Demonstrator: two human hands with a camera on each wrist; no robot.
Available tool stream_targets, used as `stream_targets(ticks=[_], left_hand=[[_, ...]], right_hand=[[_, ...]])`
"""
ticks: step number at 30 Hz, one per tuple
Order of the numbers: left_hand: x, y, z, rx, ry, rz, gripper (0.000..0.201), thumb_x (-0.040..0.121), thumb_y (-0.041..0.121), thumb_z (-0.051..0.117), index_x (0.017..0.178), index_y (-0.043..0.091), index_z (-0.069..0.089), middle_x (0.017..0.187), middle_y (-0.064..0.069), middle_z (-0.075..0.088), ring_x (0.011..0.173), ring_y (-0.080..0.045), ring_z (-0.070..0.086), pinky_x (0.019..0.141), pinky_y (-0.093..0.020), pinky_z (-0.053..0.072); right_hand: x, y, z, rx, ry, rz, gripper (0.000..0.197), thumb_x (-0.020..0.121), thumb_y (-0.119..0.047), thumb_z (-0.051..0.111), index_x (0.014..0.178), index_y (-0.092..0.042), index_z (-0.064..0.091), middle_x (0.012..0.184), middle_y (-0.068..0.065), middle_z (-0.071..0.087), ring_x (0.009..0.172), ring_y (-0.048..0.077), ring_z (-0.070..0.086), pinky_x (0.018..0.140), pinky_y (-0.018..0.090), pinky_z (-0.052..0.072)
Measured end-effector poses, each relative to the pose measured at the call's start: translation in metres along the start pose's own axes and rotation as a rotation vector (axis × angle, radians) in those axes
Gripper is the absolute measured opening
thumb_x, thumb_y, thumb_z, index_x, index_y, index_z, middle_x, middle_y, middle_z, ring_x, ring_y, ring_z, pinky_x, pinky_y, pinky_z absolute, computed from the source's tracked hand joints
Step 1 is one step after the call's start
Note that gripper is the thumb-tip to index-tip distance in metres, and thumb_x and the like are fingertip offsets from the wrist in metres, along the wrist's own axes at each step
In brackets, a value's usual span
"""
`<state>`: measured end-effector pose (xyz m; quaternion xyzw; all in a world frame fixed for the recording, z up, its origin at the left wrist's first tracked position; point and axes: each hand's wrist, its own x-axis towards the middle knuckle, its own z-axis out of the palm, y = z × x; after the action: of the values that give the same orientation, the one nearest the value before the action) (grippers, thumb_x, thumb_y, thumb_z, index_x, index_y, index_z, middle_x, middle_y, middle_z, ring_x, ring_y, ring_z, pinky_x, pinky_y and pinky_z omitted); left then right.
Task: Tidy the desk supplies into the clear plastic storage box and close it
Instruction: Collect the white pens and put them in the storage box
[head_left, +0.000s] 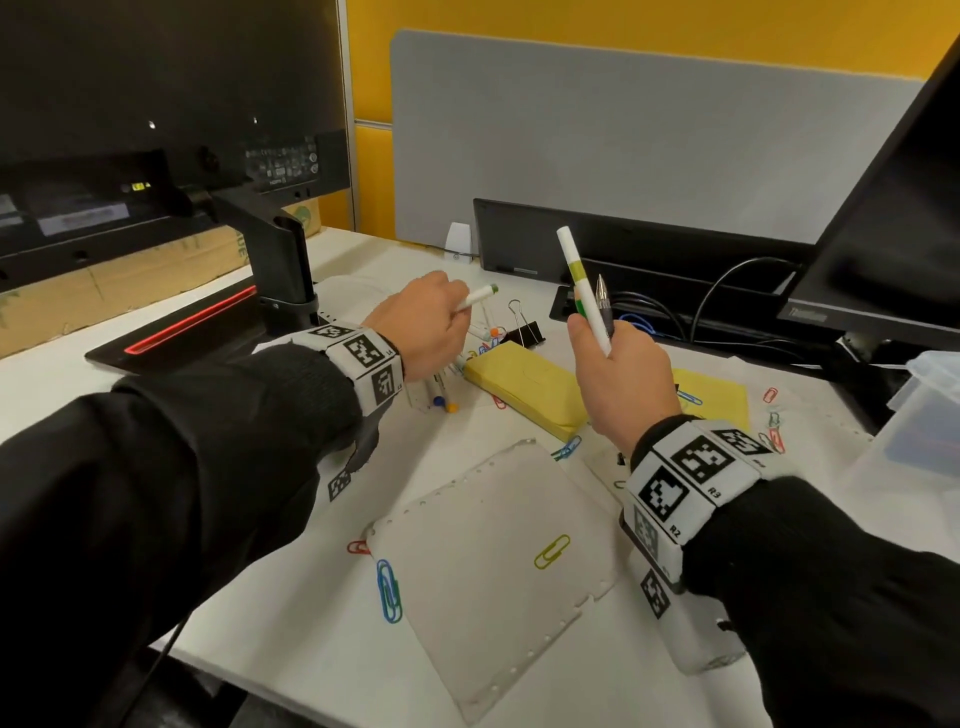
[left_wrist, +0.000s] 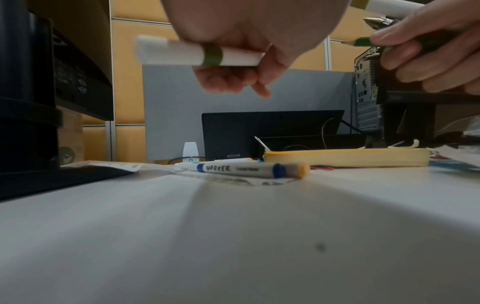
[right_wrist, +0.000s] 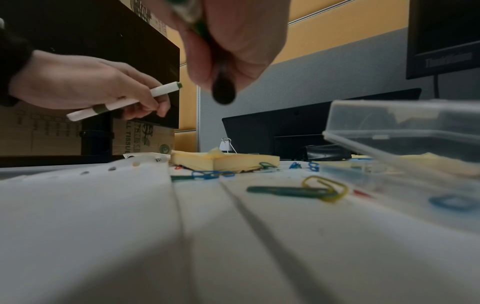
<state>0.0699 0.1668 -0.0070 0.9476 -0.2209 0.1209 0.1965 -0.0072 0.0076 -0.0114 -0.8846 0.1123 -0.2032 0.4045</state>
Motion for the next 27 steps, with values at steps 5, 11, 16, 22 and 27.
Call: stream_targets(ticks=[5, 11, 16, 22, 27], left_hand=[[-0.002, -0.001, -0.004, 0.314, 0.057, 0.124, 0.027, 0.091, 0.031, 0.053, 0.116, 0.031, 0.065, 0.096, 0.003, 0.031, 0.101, -0.02, 0.033, 0.084, -0.031, 0.024], [0.002, -0.009, -0.005, 0.421, -0.113, 0.146, 0.027, 0.087, 0.026, 0.061, 0.112, 0.035, 0.067, 0.102, 0.0, 0.046, 0.109, -0.022, 0.039, 0.099, -0.035, 0.028], [0.011, -0.016, -0.003, 0.396, -0.181, 0.179, 0.029, 0.088, 0.014, 0.058, 0.109, 0.031, 0.07, 0.107, 0.0, 0.061, 0.105, -0.019, 0.049, 0.094, -0.03, 0.035], [0.009, -0.023, 0.005, 0.201, -0.291, -0.035, 0.032, 0.081, 0.002, 0.06, 0.101, 0.023, 0.075, 0.113, -0.002, 0.066, 0.103, -0.023, 0.059, 0.091, -0.035, 0.052], [0.013, -0.025, 0.009, 0.085, -0.149, -0.234, 0.027, 0.081, 0.033, 0.064, 0.092, 0.009, 0.07, 0.097, -0.009, 0.068, 0.089, -0.022, 0.059, 0.076, -0.031, 0.05]], right_hand=[[0.0, 0.0, -0.001, -0.021, 0.002, -0.003, 0.029, 0.096, -0.039, 0.039, 0.087, -0.012, 0.047, 0.064, -0.005, 0.04, 0.055, 0.006, 0.038, 0.047, 0.019, 0.03], [0.0, -0.001, -0.003, -0.01, 0.008, 0.004, 0.028, 0.096, -0.039, 0.039, 0.088, -0.013, 0.046, 0.064, -0.006, 0.04, 0.055, 0.005, 0.038, 0.047, 0.017, 0.029], [-0.001, -0.001, -0.001, 0.032, -0.005, 0.02, 0.028, 0.096, -0.037, 0.041, 0.078, -0.016, 0.045, 0.065, -0.006, 0.04, 0.055, 0.006, 0.038, 0.049, 0.019, 0.032], [-0.002, 0.002, -0.003, -0.054, -0.035, 0.034, 0.017, 0.094, -0.025, 0.043, 0.087, -0.01, 0.043, 0.066, -0.006, 0.038, 0.056, 0.005, 0.037, 0.048, 0.018, 0.03], [-0.003, 0.005, -0.005, -0.088, -0.013, 0.014, 0.022, 0.095, -0.034, 0.044, 0.091, -0.012, 0.044, 0.065, -0.007, 0.037, 0.055, 0.004, 0.037, 0.057, 0.026, 0.037]])
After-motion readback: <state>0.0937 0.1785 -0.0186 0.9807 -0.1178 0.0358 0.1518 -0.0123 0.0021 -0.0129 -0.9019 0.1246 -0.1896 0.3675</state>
